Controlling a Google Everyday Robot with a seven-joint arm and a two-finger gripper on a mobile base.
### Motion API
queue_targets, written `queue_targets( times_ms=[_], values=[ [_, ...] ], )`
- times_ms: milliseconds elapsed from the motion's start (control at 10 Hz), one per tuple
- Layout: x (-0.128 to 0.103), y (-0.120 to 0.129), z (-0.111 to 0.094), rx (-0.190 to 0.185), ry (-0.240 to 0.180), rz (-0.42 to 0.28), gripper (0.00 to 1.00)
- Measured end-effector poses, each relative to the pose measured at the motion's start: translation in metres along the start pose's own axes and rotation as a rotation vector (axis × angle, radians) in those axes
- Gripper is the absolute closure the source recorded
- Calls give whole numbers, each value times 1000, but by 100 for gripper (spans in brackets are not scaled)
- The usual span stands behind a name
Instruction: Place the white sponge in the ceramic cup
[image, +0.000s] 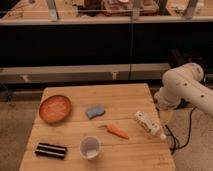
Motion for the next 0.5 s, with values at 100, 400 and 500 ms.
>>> queue_targets(
  times_ms=[100, 400, 500],
  values=[
    [-12, -4, -1, 11, -4, -10, 20],
    [-25, -11, -1, 44, -8, -53, 20],
    [-30, -11, -1, 54, -10, -69, 20]
  ],
)
